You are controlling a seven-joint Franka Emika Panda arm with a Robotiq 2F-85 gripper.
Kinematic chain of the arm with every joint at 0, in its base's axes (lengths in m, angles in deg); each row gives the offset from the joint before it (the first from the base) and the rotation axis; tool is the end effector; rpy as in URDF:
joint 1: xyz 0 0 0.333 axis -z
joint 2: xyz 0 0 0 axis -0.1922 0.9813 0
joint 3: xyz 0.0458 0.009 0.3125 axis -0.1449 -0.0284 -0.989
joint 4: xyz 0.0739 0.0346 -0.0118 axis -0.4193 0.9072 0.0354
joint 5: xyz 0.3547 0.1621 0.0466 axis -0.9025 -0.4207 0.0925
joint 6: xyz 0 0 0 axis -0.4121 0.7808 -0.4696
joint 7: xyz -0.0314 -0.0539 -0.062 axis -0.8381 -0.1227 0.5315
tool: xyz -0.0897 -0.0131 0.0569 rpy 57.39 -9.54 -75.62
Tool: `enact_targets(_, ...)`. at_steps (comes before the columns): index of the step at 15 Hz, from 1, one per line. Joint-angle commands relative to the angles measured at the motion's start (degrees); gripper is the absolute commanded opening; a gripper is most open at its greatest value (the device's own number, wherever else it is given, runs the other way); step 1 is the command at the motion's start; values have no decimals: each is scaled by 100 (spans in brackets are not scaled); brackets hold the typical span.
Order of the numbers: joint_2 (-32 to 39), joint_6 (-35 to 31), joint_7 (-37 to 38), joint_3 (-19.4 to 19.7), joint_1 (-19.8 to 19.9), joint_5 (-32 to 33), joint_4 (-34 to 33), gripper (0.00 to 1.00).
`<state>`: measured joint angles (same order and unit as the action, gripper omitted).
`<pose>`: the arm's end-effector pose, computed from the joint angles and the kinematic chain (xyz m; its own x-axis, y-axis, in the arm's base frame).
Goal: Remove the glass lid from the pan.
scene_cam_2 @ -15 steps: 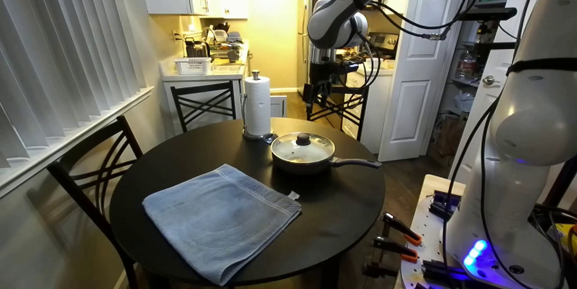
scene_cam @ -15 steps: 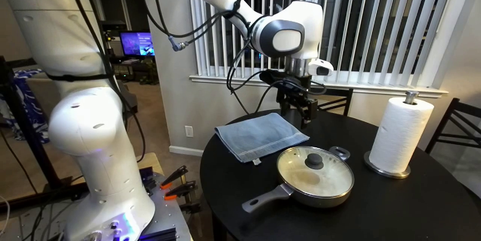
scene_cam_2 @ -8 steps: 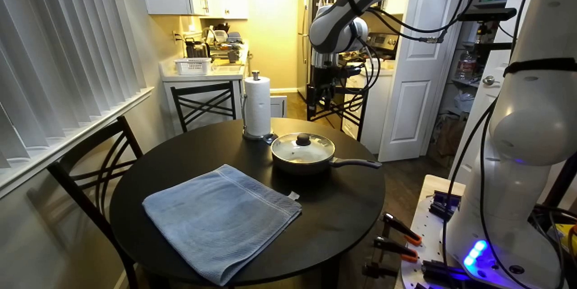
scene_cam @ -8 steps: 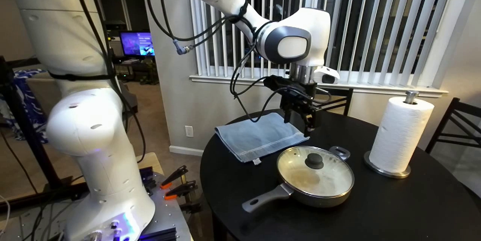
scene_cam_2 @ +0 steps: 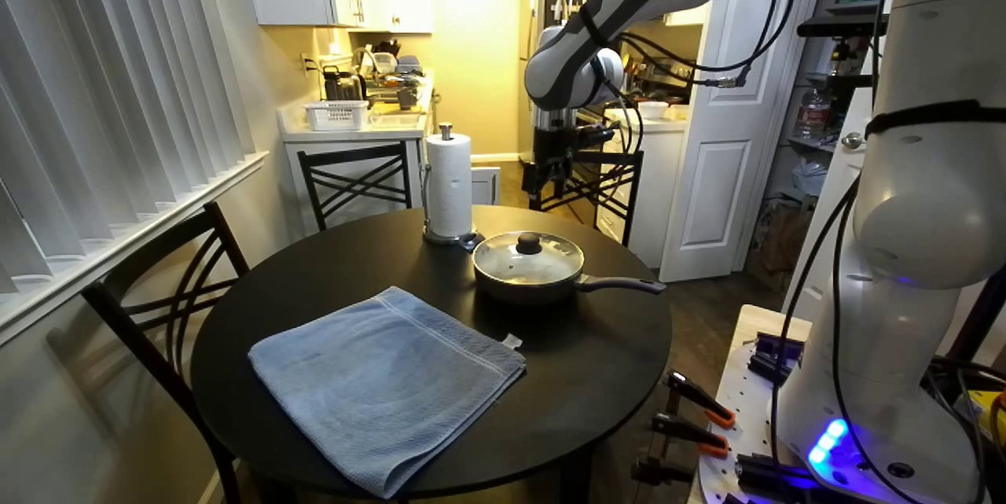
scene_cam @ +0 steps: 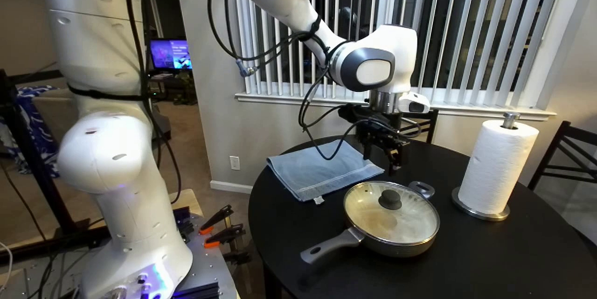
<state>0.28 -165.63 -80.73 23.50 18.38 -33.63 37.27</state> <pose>0.5336 -0.1606 0.3271 0.9939 -0.1059 0.0323 -0.1056 -0.9943 -0.0116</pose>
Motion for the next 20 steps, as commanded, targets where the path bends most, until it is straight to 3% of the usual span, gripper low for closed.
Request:
enact_targets(1,605,-292,289,-113,17,249,-377,100)
enact_targets(12,1595,-346,415,-269,138,223,-1046,100)
enact_targets(20,2022,18,329,-531,540,-559,-1514,100)
